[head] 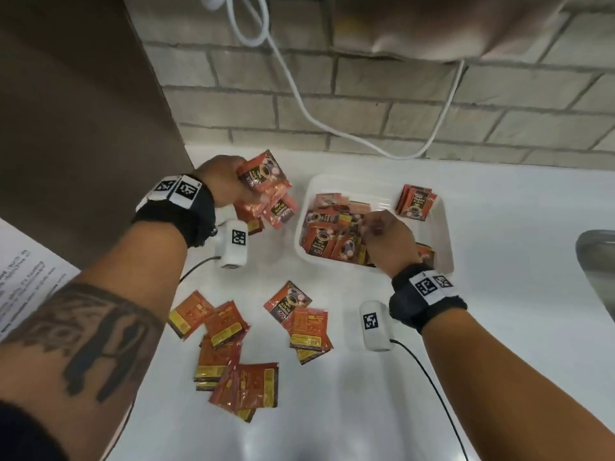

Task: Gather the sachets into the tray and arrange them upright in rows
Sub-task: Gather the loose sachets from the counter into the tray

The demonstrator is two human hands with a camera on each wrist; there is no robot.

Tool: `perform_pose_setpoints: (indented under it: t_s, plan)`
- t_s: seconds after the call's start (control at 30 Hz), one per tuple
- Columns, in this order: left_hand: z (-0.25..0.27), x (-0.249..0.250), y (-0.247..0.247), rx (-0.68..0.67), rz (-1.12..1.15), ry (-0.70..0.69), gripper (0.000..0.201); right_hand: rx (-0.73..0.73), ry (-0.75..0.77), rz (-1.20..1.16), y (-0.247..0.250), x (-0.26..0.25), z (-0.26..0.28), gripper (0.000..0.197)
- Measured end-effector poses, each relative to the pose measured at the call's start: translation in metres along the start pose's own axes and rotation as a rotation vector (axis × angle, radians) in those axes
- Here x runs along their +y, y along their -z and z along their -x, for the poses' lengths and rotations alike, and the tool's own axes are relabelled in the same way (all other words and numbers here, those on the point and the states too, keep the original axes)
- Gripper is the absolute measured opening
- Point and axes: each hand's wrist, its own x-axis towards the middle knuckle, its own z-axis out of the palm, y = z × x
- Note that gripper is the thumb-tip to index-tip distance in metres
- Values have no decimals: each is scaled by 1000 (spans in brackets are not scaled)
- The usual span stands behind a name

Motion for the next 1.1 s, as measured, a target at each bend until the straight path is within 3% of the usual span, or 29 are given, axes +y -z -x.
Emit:
perform_pose_setpoints:
  t_s: [0.07,0.13,0.2,0.27,0.33,0.5,0.57,0.77,1.0,1.1]
  plan:
    - [-16,26,-6,23,224,-19,52,1,8,-39,3,1,6,25]
    - [-31,50,-25,21,405,-31,71,18,27,-54,5,2,11,23]
    - [-48,69,-51,30,456,-34,82,15,31,-54,8,3,14,21]
    - [-57,84,-75,40,414,-26,58,8,40,-55,11,4,17,20]
    - [-68,89,-97,58,337,-19,52,2,53,-48,13,6,19,21]
    - [-82,90,-126,34,-24,5,65,-17,56,-56,19,11,23,10]
    - [-83,91,-132,34,-151,-17,63,-35,46,-71,20,10,25,15]
    - [-77,94,-133,67,-199,-70,85,-55,-13,-80,22,8,21,18]
    - [-49,65,-80,127,50,-102,38,-36,80,-65,20,-14,28,24]
    - [-15,41,-56,80,60,-97,32,-47,195,-79,13,-26,39,25]
